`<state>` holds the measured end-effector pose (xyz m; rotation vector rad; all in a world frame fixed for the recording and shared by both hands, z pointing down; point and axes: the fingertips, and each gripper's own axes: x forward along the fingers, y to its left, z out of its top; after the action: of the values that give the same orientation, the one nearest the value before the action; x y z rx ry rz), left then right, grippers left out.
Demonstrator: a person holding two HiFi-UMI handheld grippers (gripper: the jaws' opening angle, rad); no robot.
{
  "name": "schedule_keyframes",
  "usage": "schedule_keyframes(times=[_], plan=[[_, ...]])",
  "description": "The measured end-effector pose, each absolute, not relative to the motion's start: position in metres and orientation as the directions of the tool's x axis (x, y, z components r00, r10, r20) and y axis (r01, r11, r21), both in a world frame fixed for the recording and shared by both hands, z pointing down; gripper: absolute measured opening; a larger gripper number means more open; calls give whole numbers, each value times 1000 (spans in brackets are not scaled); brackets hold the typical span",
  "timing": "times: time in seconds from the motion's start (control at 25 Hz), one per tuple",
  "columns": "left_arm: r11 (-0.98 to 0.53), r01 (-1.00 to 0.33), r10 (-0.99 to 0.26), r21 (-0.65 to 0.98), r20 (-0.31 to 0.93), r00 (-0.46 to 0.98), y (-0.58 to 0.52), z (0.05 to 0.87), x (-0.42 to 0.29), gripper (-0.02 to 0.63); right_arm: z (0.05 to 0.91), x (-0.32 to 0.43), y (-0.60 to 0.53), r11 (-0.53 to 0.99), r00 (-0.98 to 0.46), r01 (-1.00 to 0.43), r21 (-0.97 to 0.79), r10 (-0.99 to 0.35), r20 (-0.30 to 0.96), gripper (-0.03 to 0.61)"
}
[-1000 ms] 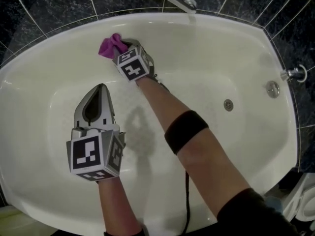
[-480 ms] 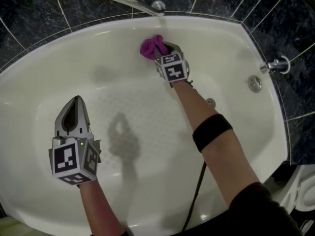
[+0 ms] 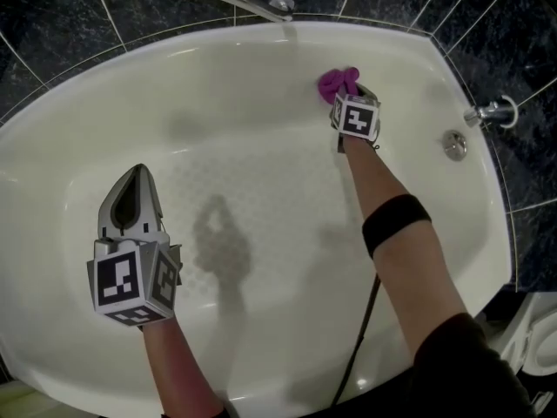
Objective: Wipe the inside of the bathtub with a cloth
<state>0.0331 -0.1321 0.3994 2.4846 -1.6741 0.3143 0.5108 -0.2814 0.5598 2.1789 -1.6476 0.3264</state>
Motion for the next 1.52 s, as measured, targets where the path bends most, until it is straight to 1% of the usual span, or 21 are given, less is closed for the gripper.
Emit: schedule_keyframes(times=[0.12, 0.2, 0.24, 0.32, 0.4, 0.52, 0.6, 0.72, 0.88, 1.0, 1.12, 1.24, 1.4, 1.52], plan=[[-375, -927, -901, 0, 236, 365, -132, 398, 32, -3, 563, 517, -271, -241, 303, -951, 194, -855, 421, 95], [-370, -929, -904, 10, 228, 362, -132, 396, 30, -3, 556, 497, -273, -177, 255, -959, 223, -882, 397, 95], [-368, -930, -905, 14, 224, 362, -133, 395, 29, -3, 550, 477, -275, -122, 204, -965, 231, -904, 376, 97], [-365, -931, -907, 22, 218, 361, -133, 393, 27, -3, 542, 418, -279, 18, 68, -970, 241, -937, 343, 98], [-358, -933, -910, 28, 213, 355, -133, 393, 25, -3, 537, 340, -281, 176, -89, -954, 242, -939, 333, 97], [-348, -937, -914, 28, 213, 346, -133, 392, 21, -3, 540, 212, -282, 421, -338, -882, 213, -878, 340, 95], [-341, -940, -916, 25, 214, 339, -133, 392, 20, -3, 547, 135, -287, 550, -467, -812, 193, -812, 351, 95], [-324, -946, -923, 30, 210, 322, -134, 389, 21, -3, 574, 60, -301, 630, -532, -758, 170, -747, 398, 97], [-316, -949, -929, 1, 201, 310, -135, 391, 14, -3, 596, 11, -320, 650, -524, -741, 169, -717, 459, 97], [-305, -952, -932, -11, 211, 296, -137, 394, 7, -3, 606, 24, -338, 613, -470, -773, 164, -727, 500, 95], [-308, -951, -931, -15, 212, 298, -138, 397, 3, -3, 613, 80, -345, 569, -418, -807, 160, -741, 525, 98], [-313, -949, -930, -24, 212, 302, -137, 399, 4, -3, 615, 147, -337, 533, -361, -818, 214, -767, 531, 97], [-317, -948, -925, -15, 228, 305, -134, 398, 10, -2, 622, 250, -324, 407, -222, -879, 248, -809, 544, 94], [-331, -943, -917, -34, 245, 313, -134, 398, 14, -3, 615, 320, -313, 257, -89, -933, 251, -842, 532, 89]])
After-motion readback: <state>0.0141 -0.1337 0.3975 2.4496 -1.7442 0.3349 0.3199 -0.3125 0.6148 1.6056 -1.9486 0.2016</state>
